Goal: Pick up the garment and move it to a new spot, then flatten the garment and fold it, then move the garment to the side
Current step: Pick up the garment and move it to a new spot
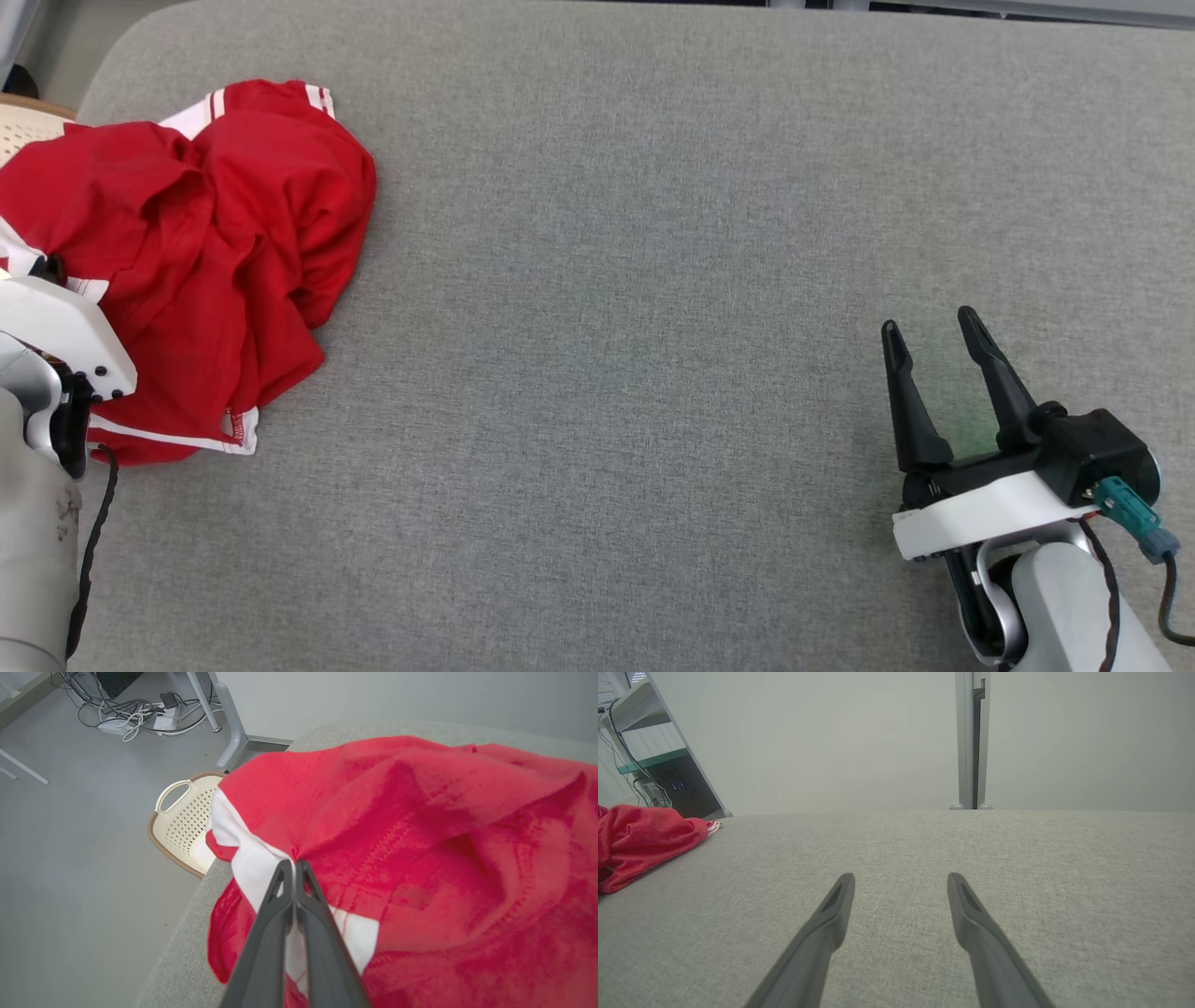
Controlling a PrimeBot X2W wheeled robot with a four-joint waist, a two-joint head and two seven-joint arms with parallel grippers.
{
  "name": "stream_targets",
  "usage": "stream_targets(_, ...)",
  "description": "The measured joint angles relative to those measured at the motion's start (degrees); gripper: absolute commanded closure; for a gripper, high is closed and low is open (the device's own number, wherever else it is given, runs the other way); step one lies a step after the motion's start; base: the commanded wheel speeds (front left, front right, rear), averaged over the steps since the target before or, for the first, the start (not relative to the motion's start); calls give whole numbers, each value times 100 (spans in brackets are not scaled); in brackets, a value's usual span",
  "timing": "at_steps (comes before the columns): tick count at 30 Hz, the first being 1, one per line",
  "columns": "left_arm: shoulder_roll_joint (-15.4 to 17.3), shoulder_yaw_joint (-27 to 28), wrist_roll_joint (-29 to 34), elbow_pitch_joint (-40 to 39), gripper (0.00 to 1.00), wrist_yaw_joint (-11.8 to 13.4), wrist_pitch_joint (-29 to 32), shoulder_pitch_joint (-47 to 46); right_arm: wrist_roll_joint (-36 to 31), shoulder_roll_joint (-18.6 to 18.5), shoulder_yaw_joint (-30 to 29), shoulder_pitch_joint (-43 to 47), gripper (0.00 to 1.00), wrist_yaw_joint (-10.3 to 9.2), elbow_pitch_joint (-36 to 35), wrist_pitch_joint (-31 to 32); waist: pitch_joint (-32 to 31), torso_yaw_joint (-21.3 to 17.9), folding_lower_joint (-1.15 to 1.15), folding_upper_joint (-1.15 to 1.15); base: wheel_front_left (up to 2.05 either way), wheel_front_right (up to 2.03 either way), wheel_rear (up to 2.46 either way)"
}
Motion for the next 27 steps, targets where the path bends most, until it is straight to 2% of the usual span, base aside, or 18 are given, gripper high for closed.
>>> stream_targets(6,3,-20,-37,-4,100,-64,-545,-16,-22,107,65,3,0,0,33,-1,-291,-4,0,0,0,0,0)
stream_targets(12,-123,-40,-176,-485,100,-245,-1148,-127,35,230,24,135,0,0,89,-1,-686,2,0,0,0,0,0)
stream_targets(16,-252,-55,-318,-983,100,-377,-1308,-151,80,296,25,215,0,0,123,-1,-955,-9,0,0,0,0,0)
stream_targets(22,-430,-254,-346,-2016,100,-430,-1397,-113,116,380,14,324,0,0,134,-1,-1314,-128,0,0,0,0,0)
stream_targets(27,-634,-412,-354,-2981,100,-404,-1155,42,138,428,33,354,0,0,130,-1,-1468,-389,0,0,0,0,0)
